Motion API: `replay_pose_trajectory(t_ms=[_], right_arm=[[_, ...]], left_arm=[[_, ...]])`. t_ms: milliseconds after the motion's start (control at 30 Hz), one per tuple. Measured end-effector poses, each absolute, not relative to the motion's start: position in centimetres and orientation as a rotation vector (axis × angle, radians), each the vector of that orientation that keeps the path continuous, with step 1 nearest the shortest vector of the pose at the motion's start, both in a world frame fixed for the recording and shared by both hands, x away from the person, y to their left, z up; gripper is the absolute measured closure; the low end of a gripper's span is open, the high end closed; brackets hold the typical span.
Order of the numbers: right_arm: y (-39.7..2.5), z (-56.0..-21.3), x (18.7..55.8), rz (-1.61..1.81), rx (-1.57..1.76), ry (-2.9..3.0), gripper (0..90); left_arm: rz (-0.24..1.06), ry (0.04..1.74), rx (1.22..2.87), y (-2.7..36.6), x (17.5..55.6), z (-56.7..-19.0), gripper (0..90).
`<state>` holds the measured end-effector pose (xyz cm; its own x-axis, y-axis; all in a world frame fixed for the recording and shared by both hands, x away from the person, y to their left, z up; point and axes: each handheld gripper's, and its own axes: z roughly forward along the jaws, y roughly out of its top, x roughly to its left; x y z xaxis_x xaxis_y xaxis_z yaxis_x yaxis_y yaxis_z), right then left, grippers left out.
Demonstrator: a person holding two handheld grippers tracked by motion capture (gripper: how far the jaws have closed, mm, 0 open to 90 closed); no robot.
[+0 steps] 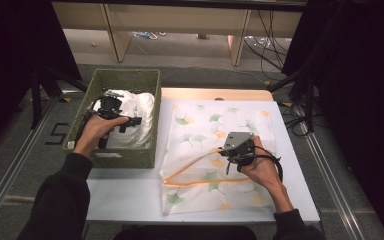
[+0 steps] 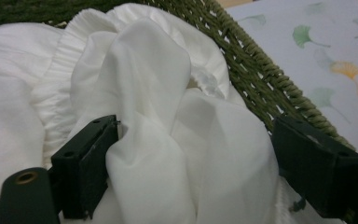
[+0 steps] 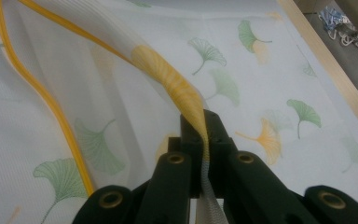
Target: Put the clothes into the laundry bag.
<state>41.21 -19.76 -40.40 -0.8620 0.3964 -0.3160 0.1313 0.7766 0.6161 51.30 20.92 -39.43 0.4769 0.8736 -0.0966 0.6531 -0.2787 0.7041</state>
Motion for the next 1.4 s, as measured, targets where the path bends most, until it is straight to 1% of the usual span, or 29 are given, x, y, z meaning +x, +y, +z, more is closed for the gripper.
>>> replay_pose_trajectory(t_ms=[67, 167, 233, 267, 300, 333, 367, 433, 500, 567, 633, 667, 733, 833, 933, 967, 1000, 1100, 1167, 1267, 1400], right_arm=[[-19.7, -40.5, 41.0, 0.831, 0.433, 2.543, 89.8], [-19.8, -40.3, 41.2, 0.828, 0.392, 2.545, 89.8], [-19.8, -40.4, 41.2, 0.829, 0.400, 2.539, 89.8], [-19.8, -40.5, 41.0, 0.820, 0.432, 2.536, 89.8], [-19.9, -40.5, 41.3, 0.795, 0.374, 2.535, 89.8], [-19.8, -40.5, 41.2, 0.806, 0.378, 2.543, 89.8], [-19.8, -40.5, 41.1, 0.817, 0.389, 2.544, 89.7], [-19.9, -40.4, 41.3, 0.803, 0.371, 2.537, 89.7], [-19.9, -40.5, 41.0, 0.805, 0.422, 2.546, 89.7], [-19.9, -40.4, 41.1, 0.799, 0.396, 2.544, 89.8], [-19.9, -40.5, 41.0, 0.805, 0.408, 2.536, 89.8], [-19.8, -40.5, 41.2, 0.816, 0.360, 2.545, 89.7], [-19.7, -40.5, 41.2, 0.816, 0.342, 2.548, 89.7], [-19.7, -40.5, 41.1, 0.815, 0.384, 2.557, 89.7], [-19.7, -40.5, 40.9, 0.815, 0.413, 2.565, 89.7], [-19.7, -40.5, 41.0, 0.808, 0.401, 2.558, 89.7], [-19.7, -40.5, 41.0, 0.801, 0.401, 2.559, 89.7], [-19.7, -40.5, 41.0, 0.812, 0.394, 2.563, 89.7], [-19.7, -40.5, 41.2, 0.816, 0.354, 2.558, 89.7], [-19.7, -40.5, 41.1, 0.806, 0.378, 2.566, 89.6], [-19.8, -40.4, 41.0, 0.823, 0.389, 2.562, 89.6]], left_arm=[[0.419, 1.274, 2.035, 20.6, 51.7, -39.9, 15.3], [0.452, 1.289, 2.050, 20.0, 52.3, -40.9, 15.2], [0.470, 1.289, 2.107, 19.6, 52.7, -41.9, 14.5], [0.496, 1.295, 2.137, 19.4, 52.8, -42.3, 14.6], [0.531, 1.305, 2.149, 19.3, 52.9, -42.5, 14.8], [0.586, 1.333, 2.179, 19.0, 53.0, -42.3, 15.1], [0.633, 1.342, 2.172, 18.9, 53.0, -42.2, 15.3], [0.691, 1.339, 2.179, 18.8, 52.8, -41.9, 15.3], [0.753, 1.359, 2.171, 19.3, 52.7, -41.4, 15.3], [0.774, 1.399, 2.130, 20.1, 52.7, -41.1, 15.3], [0.714, 1.430, 2.096, 21.2, 52.8, -41.3, 15.0], [0.673, 1.439, 2.095, 21.7, 52.9, -41.5, 14.9], [0.574, 1.453, 2.027, 22.6, 53.2, -42.2, 14.9], [0.477, 1.445, 1.984, 23.0, 53.6, -43.3, 14.3], [0.373, 1.403, 2.062, 22.3, 53.8, -44.0, 7.3], [0.365, 1.390, 2.093, 22.0, 53.8, -44.3, 3.7], [0.390, 1.388, 2.119, 21.7, 53.9, -44.5, 0.4], [0.420, 1.373, 2.160, 20.8, 54.2, -45.2, 0.0], [0.424, 1.343, 2.216, 20.4, 54.3, -45.5, 0.0], [0.460, 1.345, 2.241, 20.1, 54.7, -46.0, 0.0], [0.429, 1.352, 2.251, 20.0, 54.7, -46.3, 0.2]])
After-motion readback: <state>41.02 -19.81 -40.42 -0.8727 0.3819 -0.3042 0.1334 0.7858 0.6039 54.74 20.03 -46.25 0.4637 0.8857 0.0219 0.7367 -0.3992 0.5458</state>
